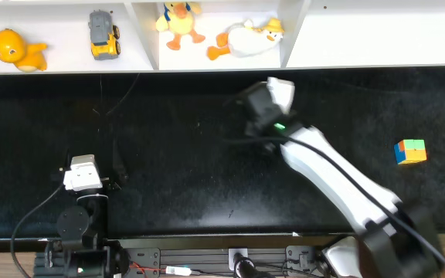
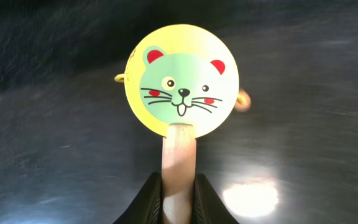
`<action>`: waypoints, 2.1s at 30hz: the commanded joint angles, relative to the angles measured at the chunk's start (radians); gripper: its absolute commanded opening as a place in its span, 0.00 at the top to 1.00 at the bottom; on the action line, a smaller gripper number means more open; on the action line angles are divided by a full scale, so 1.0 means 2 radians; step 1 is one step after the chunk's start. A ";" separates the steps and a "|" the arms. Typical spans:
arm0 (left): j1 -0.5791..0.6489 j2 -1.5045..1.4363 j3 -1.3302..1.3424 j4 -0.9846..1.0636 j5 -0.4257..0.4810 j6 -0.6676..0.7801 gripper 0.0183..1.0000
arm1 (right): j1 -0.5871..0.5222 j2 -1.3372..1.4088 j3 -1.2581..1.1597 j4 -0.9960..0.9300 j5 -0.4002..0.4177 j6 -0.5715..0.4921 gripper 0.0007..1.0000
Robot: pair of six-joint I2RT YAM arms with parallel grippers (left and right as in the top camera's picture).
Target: Store Toys
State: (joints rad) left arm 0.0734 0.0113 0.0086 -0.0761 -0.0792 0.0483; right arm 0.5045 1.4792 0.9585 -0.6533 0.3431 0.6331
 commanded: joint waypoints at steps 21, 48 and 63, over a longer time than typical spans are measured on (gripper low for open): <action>0.002 -0.004 0.000 -0.001 0.002 0.006 0.00 | -0.238 0.070 0.152 0.056 -0.148 -0.396 0.86; 0.002 -0.004 0.000 -0.001 0.002 0.005 0.00 | -0.223 0.116 0.173 0.042 -0.145 -0.412 0.00; 0.002 -0.004 0.000 -0.001 0.001 0.005 0.00 | -0.251 -0.186 -0.100 0.037 -0.138 -0.412 0.00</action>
State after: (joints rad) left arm 0.0734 0.0113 0.0086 -0.0757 -0.0792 0.0483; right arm 0.0010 1.1870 0.8150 -0.5831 0.0628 -0.1879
